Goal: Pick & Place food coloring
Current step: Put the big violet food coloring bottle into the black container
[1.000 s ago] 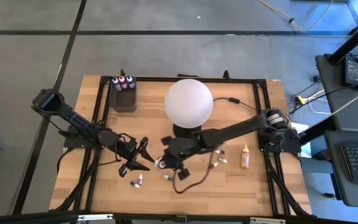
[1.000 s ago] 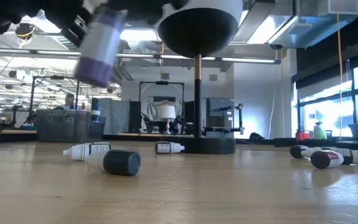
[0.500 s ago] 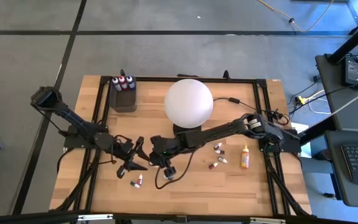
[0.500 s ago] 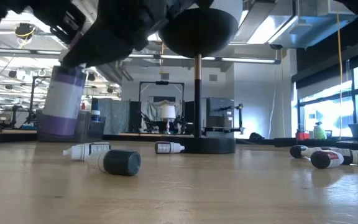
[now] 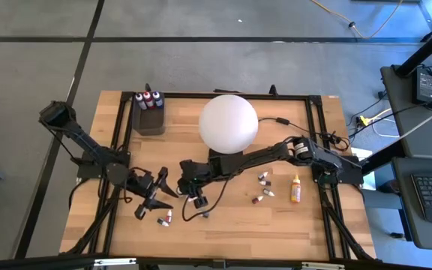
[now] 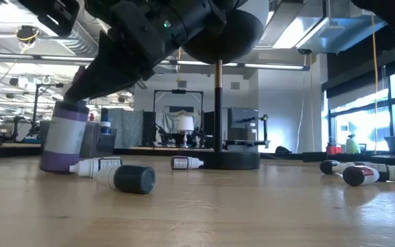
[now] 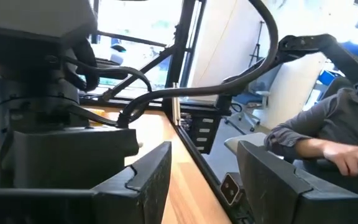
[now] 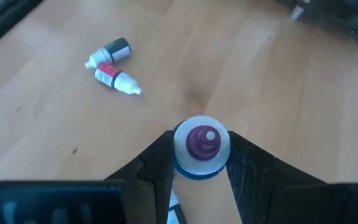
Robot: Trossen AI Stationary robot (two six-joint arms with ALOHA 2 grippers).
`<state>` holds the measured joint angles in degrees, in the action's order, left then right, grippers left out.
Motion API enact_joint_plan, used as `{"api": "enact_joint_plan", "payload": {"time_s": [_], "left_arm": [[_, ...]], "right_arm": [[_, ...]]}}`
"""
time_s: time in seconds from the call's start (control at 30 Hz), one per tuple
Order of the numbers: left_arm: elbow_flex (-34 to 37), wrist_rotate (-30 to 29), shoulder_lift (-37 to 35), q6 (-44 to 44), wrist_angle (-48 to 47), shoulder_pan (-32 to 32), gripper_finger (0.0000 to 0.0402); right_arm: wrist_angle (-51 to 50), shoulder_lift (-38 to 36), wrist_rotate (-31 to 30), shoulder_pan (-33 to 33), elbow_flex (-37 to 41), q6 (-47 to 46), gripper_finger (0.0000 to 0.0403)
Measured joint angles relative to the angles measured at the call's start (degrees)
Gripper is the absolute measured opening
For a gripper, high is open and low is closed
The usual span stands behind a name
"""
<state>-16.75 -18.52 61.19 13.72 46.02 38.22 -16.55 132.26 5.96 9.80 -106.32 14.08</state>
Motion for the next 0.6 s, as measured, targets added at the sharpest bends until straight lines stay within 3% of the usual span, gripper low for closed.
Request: {"api": "enact_joint_plan", "payload": {"time_s": [0.6], "left_arm": [[0.0,-0.3,0.0,0.0,-0.8,0.0,0.0178]], "right_arm": [[0.3,0.1,0.1,0.0,0.2,0.2,0.0188]]}}
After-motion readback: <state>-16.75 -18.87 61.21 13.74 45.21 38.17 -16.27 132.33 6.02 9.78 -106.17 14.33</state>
